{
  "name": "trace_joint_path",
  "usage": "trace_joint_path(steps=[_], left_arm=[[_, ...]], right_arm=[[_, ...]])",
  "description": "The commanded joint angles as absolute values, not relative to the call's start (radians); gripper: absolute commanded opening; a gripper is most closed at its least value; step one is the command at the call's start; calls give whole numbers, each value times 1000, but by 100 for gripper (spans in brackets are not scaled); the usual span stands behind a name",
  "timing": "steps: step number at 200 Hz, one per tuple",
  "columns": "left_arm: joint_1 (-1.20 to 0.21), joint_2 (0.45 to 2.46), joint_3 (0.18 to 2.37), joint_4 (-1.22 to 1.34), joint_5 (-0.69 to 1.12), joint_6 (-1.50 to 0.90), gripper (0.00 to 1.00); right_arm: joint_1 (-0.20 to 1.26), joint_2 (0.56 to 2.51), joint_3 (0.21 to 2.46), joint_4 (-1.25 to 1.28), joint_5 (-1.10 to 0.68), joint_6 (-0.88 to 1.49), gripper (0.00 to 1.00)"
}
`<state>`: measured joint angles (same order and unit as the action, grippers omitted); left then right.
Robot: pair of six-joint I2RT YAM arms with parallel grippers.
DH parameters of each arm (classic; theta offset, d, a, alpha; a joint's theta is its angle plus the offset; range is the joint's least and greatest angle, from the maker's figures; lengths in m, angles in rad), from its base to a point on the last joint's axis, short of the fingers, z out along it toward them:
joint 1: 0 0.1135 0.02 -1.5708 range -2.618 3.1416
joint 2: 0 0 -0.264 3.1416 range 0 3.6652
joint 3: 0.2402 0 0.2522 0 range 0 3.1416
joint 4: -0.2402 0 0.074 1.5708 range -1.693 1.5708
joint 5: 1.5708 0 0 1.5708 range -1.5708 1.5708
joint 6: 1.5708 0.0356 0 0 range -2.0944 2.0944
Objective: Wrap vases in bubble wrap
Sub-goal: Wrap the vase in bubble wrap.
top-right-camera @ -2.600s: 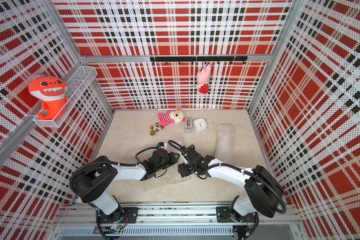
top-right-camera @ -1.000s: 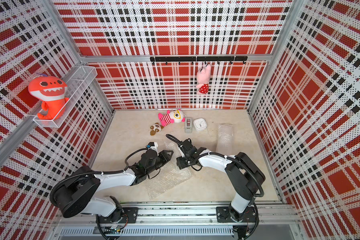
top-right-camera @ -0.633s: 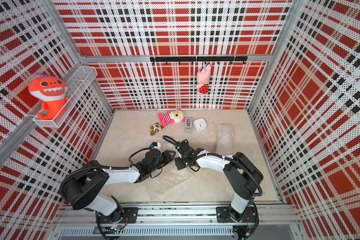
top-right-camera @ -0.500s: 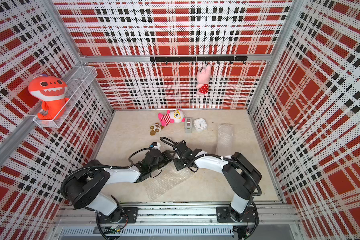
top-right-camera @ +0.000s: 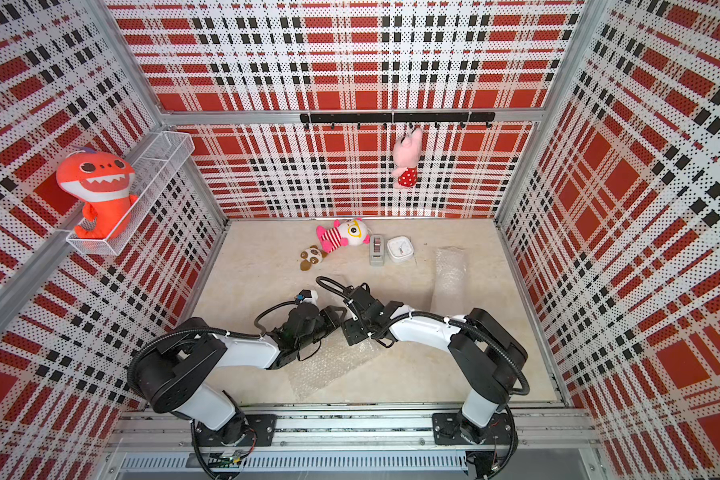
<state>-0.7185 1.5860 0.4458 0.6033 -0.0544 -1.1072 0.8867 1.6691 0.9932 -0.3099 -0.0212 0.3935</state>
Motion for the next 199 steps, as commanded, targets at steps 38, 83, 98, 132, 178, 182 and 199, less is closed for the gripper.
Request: trace_joint_path(steps=[38,83,98,132,178,182,199], left_arm=[[-709,1565,350,523,-34,-1098,50],[-694,1545,313,521,-31,-1096,49],[-690,1540,303,521,-32,-1095,48],[-682,1538,292,520,-26,-1089,46],[-670,1514,276,520,-32,-1089,46],[-670,1513,275,520,-32,-1089,46],[-664,1515,273,520,-28,-1083,45]], right_arm=[[899,1616,958,-269,-135,399,71],[888,1505,921,-244,-193,459,67],[846,1491,915,-256,-220,479,70],[755,1571,930,-218,-341,511,73],[753,1716,1020,-182,-391,510,69],[753,1725,1022,-181,-393,509,68],[757,1753,1028,-189,-382,498,65]])
